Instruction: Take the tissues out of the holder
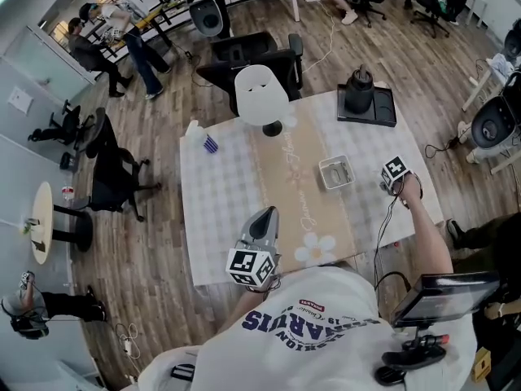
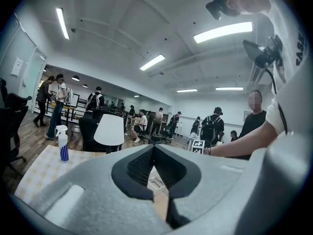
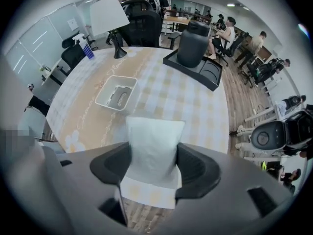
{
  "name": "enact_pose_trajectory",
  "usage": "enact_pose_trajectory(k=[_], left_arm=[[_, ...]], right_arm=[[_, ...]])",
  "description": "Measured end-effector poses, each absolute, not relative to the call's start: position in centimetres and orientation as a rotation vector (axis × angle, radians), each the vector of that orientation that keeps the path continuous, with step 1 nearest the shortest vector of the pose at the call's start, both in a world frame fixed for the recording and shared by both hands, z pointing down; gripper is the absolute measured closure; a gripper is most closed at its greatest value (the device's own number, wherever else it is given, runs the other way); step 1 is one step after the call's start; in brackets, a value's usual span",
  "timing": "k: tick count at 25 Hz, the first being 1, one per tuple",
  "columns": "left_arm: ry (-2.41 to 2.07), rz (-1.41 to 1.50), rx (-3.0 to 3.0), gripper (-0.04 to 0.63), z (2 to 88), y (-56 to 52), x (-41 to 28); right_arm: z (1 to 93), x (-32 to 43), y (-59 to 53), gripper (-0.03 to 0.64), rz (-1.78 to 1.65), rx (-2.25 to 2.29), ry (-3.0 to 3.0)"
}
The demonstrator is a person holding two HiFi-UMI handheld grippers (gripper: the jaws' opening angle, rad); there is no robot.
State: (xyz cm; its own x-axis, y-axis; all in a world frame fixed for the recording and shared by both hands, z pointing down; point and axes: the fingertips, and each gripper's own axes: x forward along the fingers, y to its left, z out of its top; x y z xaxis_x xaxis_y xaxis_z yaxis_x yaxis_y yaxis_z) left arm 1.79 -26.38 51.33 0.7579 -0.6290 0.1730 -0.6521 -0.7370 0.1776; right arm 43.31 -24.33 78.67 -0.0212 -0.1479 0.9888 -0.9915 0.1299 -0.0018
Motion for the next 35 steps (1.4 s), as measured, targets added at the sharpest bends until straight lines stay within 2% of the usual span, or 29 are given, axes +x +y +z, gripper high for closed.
enact_pose_trajectory(k=[7,17,35], left_arm=[[-1.039,0.143,2.721,0.595,51.2,-26.2,1.3],[-1.066,0.152,2.705,0.595,51.6,-26.2,1.0],[-1.047,0.162,2.710,0.595,51.9,-25.9,2.3]], right_arm=[[84.6,43.2,-23.3,0.325,1.142,1.200,-1.314],[87.9,42.4,-23.1,0.324,1.167,1.164,-1.292],[89.1,41.6,-22.8,0.288,1.177,1.139,-1.313]])
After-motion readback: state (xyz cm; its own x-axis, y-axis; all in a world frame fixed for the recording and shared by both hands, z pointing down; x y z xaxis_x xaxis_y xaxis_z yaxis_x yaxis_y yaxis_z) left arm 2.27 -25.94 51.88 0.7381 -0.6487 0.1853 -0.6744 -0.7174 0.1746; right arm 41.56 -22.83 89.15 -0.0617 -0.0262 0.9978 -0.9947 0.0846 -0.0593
